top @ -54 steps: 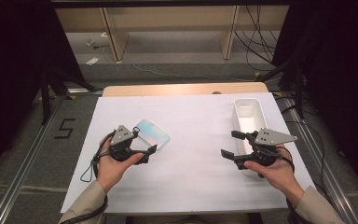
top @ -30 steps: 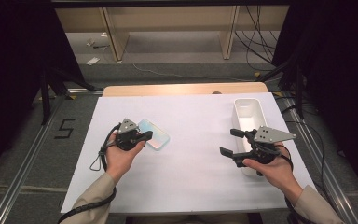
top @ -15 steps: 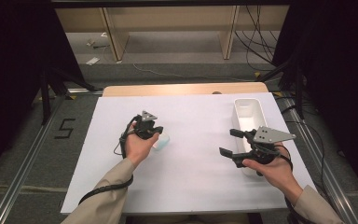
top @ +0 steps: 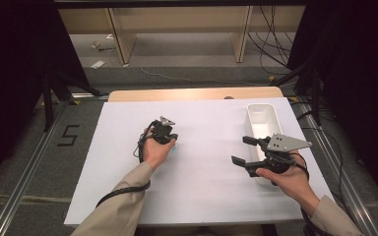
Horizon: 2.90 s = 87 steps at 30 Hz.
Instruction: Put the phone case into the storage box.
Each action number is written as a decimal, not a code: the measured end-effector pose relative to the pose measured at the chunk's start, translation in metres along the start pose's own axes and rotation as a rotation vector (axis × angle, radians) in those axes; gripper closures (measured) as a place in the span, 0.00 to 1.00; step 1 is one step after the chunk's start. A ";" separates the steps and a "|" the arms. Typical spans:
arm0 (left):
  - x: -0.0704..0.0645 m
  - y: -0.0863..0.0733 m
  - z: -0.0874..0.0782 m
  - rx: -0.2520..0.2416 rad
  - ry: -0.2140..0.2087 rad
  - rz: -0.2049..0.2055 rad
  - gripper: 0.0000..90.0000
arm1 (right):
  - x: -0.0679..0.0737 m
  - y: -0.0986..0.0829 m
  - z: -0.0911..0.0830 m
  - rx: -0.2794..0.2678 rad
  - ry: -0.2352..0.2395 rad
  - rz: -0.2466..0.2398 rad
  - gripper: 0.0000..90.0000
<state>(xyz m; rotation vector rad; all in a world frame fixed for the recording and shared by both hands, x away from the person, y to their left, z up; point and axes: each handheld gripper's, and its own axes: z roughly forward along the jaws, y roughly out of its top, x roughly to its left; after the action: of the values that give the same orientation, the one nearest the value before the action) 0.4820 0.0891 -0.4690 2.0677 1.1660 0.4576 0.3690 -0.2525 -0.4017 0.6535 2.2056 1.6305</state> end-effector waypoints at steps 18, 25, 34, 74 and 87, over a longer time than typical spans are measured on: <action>-0.010 0.000 0.017 0.032 -0.010 0.012 1.00 | 0.000 -0.001 0.001 0.002 0.005 -0.001 0.23; -0.010 -0.001 0.021 0.051 -0.005 0.015 1.00 | 0.001 -0.002 0.001 0.003 0.010 -0.001 0.23; -0.014 -0.001 0.021 0.068 0.012 0.036 1.00 | 0.001 -0.003 0.002 0.006 0.009 0.004 0.23; -0.011 -0.030 -0.021 0.189 -0.021 0.095 1.00 | 0.002 -0.002 0.000 0.002 0.007 0.009 0.23; 0.011 -0.052 -0.046 0.231 0.000 0.045 1.00 | 0.002 -0.001 0.001 0.004 0.008 0.008 0.23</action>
<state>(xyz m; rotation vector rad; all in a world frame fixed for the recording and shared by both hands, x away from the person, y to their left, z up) 0.4293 0.1354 -0.4759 2.2952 1.2228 0.3576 0.3673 -0.2509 -0.4030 0.6586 2.2152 1.6363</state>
